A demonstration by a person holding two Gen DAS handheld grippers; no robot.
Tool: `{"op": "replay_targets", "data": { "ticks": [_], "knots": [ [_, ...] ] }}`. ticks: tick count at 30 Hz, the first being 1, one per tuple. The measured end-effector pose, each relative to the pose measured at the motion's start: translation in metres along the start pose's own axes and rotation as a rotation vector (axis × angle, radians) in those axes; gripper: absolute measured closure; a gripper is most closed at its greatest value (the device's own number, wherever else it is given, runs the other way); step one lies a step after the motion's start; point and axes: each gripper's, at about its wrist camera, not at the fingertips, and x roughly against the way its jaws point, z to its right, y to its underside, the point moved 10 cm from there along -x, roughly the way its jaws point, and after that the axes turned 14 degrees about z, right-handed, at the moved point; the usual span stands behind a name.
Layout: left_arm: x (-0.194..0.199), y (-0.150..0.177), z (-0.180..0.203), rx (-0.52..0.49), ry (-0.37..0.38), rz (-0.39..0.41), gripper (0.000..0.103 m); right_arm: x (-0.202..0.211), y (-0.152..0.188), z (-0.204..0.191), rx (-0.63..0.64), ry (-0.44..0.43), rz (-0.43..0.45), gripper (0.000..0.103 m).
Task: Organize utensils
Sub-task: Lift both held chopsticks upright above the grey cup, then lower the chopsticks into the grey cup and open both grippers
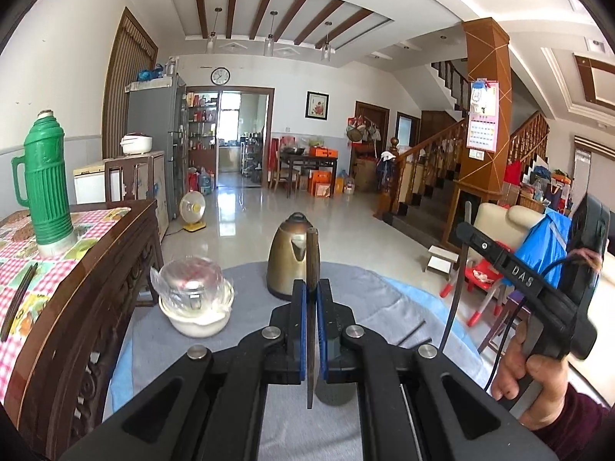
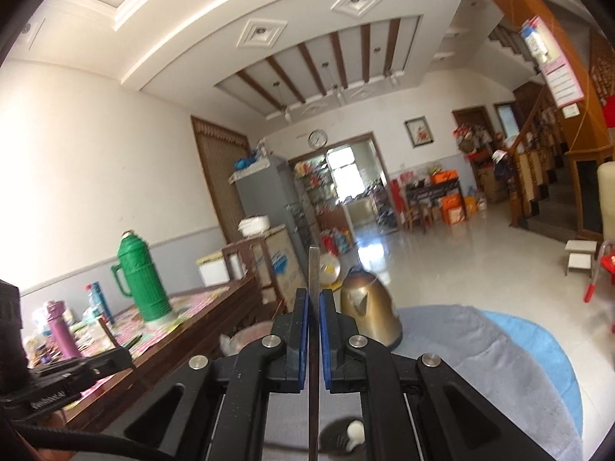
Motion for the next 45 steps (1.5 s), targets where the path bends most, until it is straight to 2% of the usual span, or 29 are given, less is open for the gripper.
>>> {"op": "replay_targets", "data": {
  "ticks": [4,8,16,27,38,45],
  "knots": [
    [-0.016,-0.007,0.0,0.007,0.017,0.008,0.098,-0.011,-0.003,-0.003,0.034,0.047,0.076,0.097],
    [-0.032,-0.012,0.003,0.016,0.041,0.018,0.098,-0.025,-0.001,-0.005,0.056,0.087,0.113,0.097],
    [-0.063,-0.008,0.005,0.054,0.09,0.021,0.098,-0.05,0.016,-0.017,0.13,0.109,0.126,0.097],
    [-0.108,0.022,0.015,0.092,0.161,-0.025,0.098,-0.075,0.043,-0.032,0.226,0.114,0.141,0.097],
    [-0.133,0.057,0.01,0.108,0.157,-0.09,0.098,-0.093,0.071,-0.017,0.23,0.118,0.097,0.097],
    [-0.139,0.07,0.011,0.115,0.155,-0.116,0.098,-0.09,0.074,-0.016,0.259,0.121,0.109,0.097]
  ]
}}
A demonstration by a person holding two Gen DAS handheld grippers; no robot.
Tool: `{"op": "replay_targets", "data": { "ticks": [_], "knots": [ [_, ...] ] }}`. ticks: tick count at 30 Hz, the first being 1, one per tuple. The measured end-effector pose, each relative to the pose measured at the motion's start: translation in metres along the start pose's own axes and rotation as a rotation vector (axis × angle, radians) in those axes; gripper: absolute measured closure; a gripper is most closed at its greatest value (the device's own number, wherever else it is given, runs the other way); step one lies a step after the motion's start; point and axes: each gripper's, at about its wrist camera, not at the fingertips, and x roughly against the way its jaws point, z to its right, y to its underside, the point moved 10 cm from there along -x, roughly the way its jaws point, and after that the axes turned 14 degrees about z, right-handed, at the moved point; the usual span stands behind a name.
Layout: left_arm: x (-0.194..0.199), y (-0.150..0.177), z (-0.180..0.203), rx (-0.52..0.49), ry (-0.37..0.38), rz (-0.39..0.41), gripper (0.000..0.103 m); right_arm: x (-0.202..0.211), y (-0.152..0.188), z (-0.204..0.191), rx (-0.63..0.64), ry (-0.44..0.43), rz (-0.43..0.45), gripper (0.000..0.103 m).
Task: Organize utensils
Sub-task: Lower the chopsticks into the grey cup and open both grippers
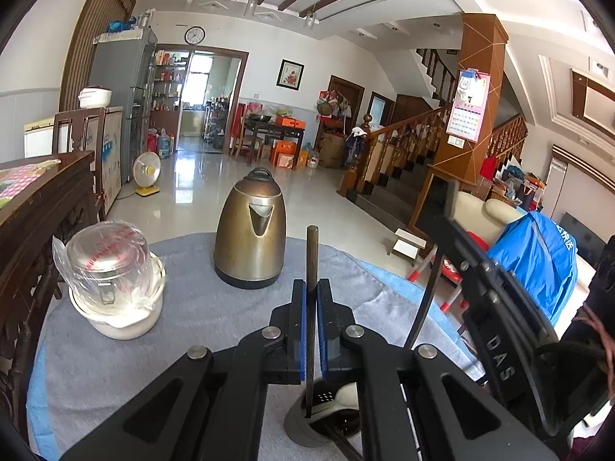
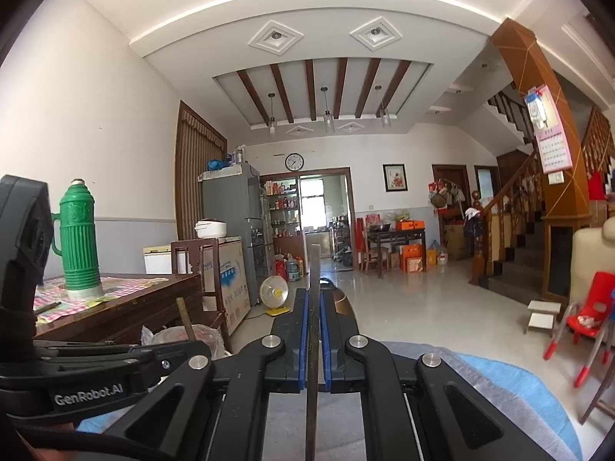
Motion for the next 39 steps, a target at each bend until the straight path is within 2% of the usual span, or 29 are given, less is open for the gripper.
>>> {"op": "replay_targets", "data": {
  "ticks": [8,18,23,26,28,30,32,34,35,38,39],
  "knots": [
    [-0.005,0.011,-0.002,0.002,-0.011,-0.025,0.097,-0.006,-0.003,0.0,0.013,0.021,0.023,0.097],
    [-0.004,0.033,-0.012,0.022,0.011,-0.097,0.098,-0.003,0.025,0.012,-0.039,0.019,-0.076,0.097],
    [0.01,0.029,-0.014,0.011,0.026,-0.11,0.097,0.007,0.028,0.016,-0.095,-0.014,-0.142,0.095],
    [0.027,0.022,-0.016,0.007,0.031,-0.1,0.088,0.017,0.027,0.02,-0.114,-0.028,-0.179,0.094],
    [0.037,0.016,-0.018,-0.007,0.016,-0.085,0.071,0.025,0.022,0.023,-0.141,-0.035,-0.187,0.094],
    [0.054,0.007,-0.022,-0.004,-0.001,-0.055,0.065,0.033,0.014,0.025,-0.174,-0.048,-0.189,0.09],
    [0.073,-0.001,-0.025,-0.001,-0.026,-0.032,0.062,0.041,0.005,0.024,-0.2,-0.06,-0.187,0.075],
    [0.089,-0.006,-0.028,-0.007,-0.059,-0.018,0.045,0.054,-0.01,0.025,-0.207,-0.071,-0.162,0.064],
    [0.103,-0.008,-0.029,-0.015,-0.089,-0.005,0.04,0.06,-0.018,0.025,-0.204,-0.071,-0.143,0.053],
    [0.138,-0.011,-0.027,-0.038,-0.154,0.029,0.027,0.084,-0.046,0.031,-0.197,-0.065,-0.068,0.05],
    [0.146,-0.011,-0.026,-0.046,-0.184,0.033,0.018,0.092,-0.054,0.033,-0.193,-0.059,-0.051,0.05]
  ]
}}
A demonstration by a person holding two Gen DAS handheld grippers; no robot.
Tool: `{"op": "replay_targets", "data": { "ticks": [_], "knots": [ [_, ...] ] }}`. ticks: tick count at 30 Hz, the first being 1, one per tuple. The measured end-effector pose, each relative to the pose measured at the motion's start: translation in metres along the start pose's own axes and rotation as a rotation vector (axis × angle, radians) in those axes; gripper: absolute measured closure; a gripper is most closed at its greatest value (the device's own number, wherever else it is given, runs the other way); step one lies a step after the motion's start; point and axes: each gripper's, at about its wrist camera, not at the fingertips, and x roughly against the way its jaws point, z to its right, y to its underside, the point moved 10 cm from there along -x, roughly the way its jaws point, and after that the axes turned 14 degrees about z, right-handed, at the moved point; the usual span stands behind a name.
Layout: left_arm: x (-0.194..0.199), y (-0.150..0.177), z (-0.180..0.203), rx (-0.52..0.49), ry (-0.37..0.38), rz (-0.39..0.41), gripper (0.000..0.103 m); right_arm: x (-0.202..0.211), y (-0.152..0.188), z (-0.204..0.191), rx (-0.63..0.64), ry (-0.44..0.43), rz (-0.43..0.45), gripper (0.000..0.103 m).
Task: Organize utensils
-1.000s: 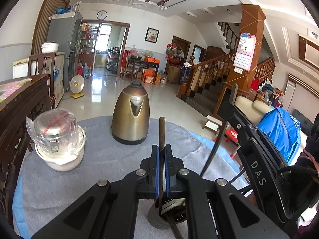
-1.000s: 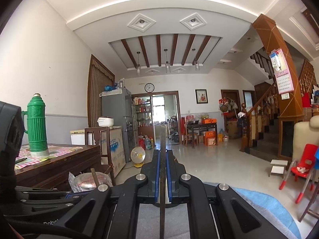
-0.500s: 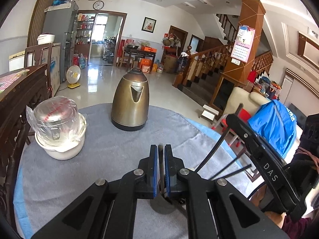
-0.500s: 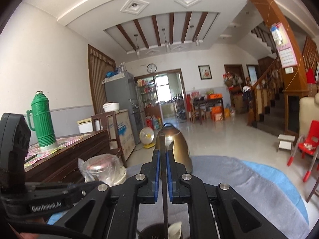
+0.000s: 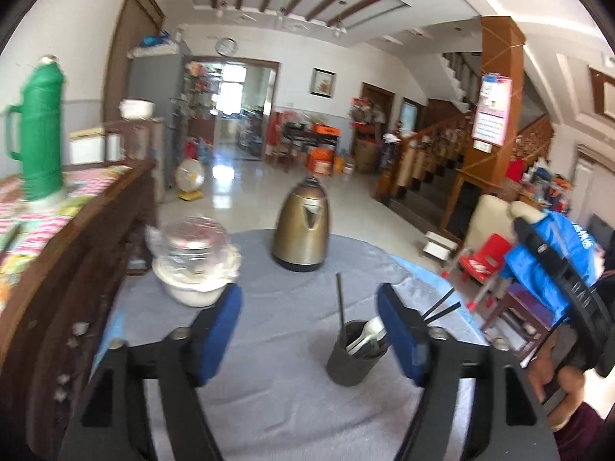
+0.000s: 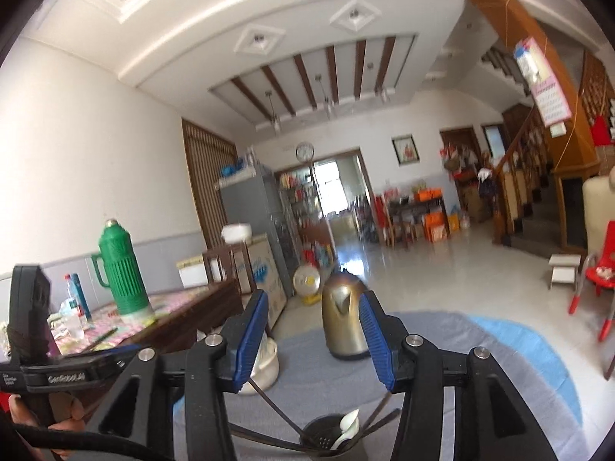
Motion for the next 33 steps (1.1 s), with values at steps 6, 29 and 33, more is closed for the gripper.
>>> {"op": "replay_targets", "data": {
  "ticks": [6,29,33],
  "knots": [
    [0.056,0.008,0.015,-0.075,-0.192,0.017,0.007,0.046,-0.039,0.002,-0.016,0.018,0.051,0.05],
    [0.164,0.019,0.083,-0.228,-0.454,0.114,0.001,0.169,-0.015,0.02,0.006,-0.004,-0.132,0.036],
    [0.181,0.015,0.089,-0.23,-0.473,0.126,0.001,0.187,-0.022,0.017,0.022,-0.021,-0.124,0.036]
  ]
}}
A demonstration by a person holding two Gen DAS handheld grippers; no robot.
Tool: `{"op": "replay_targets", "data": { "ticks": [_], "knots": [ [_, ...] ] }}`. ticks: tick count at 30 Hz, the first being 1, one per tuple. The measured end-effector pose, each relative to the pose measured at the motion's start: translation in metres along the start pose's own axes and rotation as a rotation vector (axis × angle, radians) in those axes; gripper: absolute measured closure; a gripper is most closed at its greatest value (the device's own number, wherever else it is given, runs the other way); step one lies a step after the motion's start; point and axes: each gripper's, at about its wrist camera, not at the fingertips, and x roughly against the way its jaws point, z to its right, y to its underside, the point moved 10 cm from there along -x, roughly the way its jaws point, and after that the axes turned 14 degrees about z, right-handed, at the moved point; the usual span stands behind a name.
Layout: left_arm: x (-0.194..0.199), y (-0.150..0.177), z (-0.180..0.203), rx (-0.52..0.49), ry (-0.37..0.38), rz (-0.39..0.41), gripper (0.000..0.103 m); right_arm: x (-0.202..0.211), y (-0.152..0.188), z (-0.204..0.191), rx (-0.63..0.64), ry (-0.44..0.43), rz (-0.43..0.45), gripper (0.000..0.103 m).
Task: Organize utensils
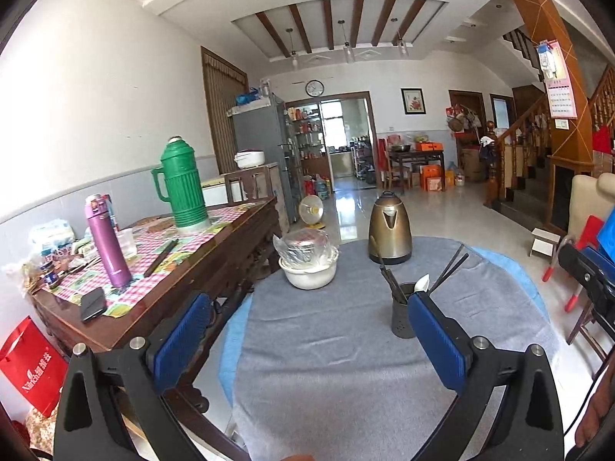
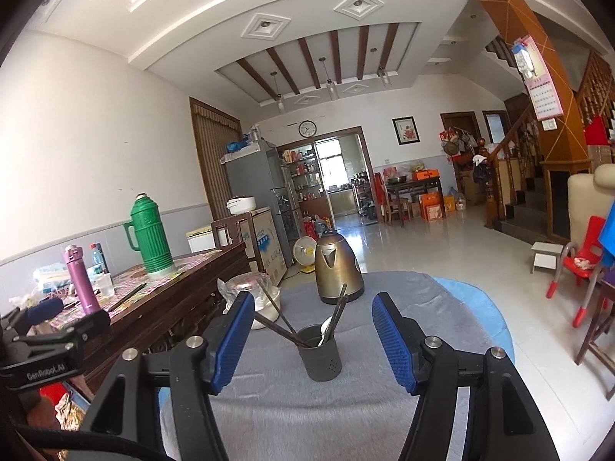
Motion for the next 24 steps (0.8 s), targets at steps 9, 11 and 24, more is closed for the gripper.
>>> {"op": "replay_targets", "data": {
  "ticks": [9,11,24],
  "knots": [
    [0.021,-0.011,0.001,-0.017,-0.013,0.032,0.001,0.036,-0.015,-0.012,0.033,-0.015,0.042,0.031],
    [0.021,-0.009,0.003,-0.025,-0.01,0.03,0.001,0.039,-0.015,-0.015,0.042,-0.014,0.051,0.03],
    [0.023,0.02,0.0,-0.048,-0.017,-0.029,0.001,0.026,0.027,-0.022,0.004,0.02,-0.046,0.03]
  ]
}}
